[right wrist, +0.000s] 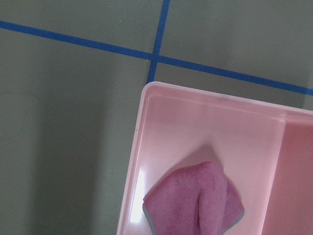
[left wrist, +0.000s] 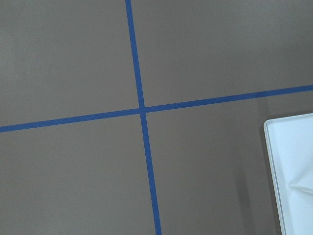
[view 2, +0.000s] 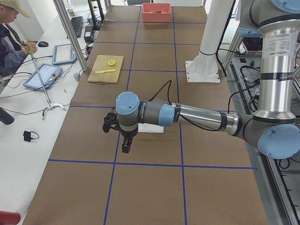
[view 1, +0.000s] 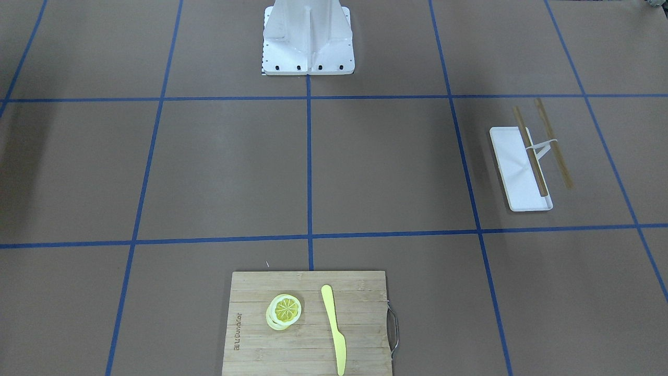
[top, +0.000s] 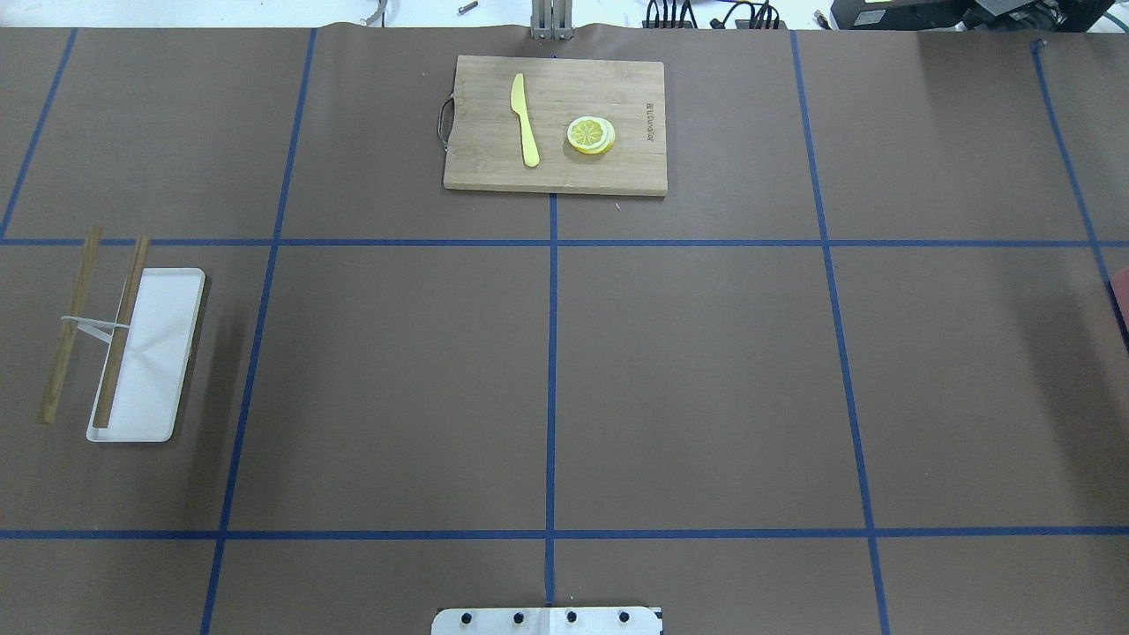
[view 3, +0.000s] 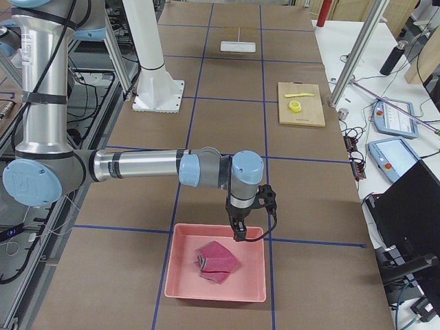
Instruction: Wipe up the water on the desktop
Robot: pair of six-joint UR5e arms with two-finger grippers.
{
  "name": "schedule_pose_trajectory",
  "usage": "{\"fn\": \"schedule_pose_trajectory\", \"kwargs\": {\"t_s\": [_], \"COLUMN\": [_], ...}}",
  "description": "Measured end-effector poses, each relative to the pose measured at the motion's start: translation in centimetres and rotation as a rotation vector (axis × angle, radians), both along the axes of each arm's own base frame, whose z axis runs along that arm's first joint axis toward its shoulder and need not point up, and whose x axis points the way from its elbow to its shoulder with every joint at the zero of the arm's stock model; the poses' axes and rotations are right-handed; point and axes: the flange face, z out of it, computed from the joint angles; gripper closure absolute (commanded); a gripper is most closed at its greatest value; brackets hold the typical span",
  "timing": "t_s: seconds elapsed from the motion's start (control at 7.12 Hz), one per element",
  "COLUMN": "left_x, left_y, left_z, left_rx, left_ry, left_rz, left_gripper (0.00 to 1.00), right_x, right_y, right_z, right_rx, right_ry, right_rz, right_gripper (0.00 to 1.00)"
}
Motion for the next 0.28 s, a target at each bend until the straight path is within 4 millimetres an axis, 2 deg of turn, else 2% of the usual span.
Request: {"fn": "schedule_pose_trajectory", "kwargs": {"t_s": [0.28], "left_x": [0.07], "left_y": [0.01], "left_z": [-0.12], "left_rx": [0.007], "left_ry": [0.006], "left_rz": [0.003], "left_gripper": [0.02], "right_x": [0.00], "right_y": [0.01], "right_z": [0.06], "right_rx": [-0.002], "right_ry": [0.000], "right_rz": [0.000], "right_gripper": [0.00]}}
